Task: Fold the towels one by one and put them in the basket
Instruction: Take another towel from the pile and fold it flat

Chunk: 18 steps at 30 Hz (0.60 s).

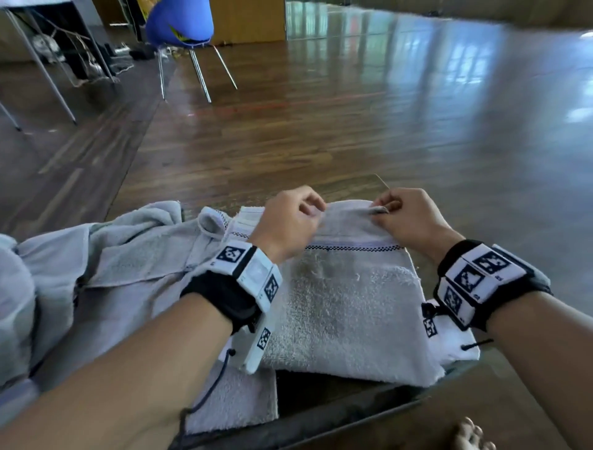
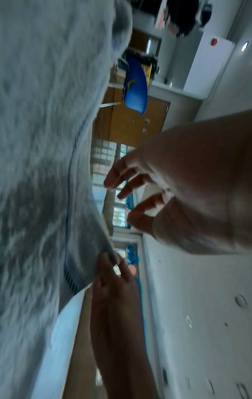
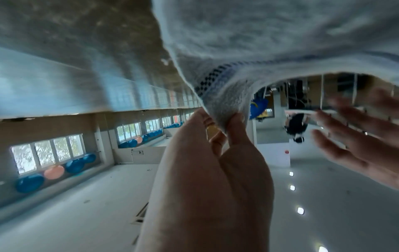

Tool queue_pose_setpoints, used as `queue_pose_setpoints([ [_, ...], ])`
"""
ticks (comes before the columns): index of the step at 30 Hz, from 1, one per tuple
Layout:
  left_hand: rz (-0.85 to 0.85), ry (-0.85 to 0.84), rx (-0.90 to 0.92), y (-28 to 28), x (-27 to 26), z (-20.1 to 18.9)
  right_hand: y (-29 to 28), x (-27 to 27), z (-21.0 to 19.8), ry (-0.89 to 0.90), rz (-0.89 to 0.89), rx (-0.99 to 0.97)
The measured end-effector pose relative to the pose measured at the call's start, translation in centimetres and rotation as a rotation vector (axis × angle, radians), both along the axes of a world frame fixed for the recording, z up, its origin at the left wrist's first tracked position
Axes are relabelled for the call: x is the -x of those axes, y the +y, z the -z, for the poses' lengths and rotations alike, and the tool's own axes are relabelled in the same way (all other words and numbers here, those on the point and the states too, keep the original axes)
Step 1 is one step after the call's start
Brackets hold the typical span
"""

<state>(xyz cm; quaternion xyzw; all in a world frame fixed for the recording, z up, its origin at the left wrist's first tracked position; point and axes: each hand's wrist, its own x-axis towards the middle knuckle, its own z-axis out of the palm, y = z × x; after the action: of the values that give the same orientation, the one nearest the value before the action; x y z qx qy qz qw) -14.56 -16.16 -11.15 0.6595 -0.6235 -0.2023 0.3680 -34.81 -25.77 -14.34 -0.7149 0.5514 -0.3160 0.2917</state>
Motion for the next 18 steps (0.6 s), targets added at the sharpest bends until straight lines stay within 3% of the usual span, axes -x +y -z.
queue_pose_setpoints([
  [4,0.17,-0.012,0.095,1.2,2.9,-1.0,3.1,-0.3,-2.0,-0.128,-0.018,0.1],
  [10,0.149,0.037,0.262,2.9,4.2,-2.0,7.5,-0.2,-3.7,-0.214,-0.097,0.184],
  [14,0.151,0.128,0.277,3.7,3.6,-2.4,8.8,0.1,-4.6,-0.296,-0.198,0.106],
  [18,0.127,0.111,0.246,3.7,3.0,-2.0,9.6,-0.4,-5.3,-0.309,-0.258,0.061],
])
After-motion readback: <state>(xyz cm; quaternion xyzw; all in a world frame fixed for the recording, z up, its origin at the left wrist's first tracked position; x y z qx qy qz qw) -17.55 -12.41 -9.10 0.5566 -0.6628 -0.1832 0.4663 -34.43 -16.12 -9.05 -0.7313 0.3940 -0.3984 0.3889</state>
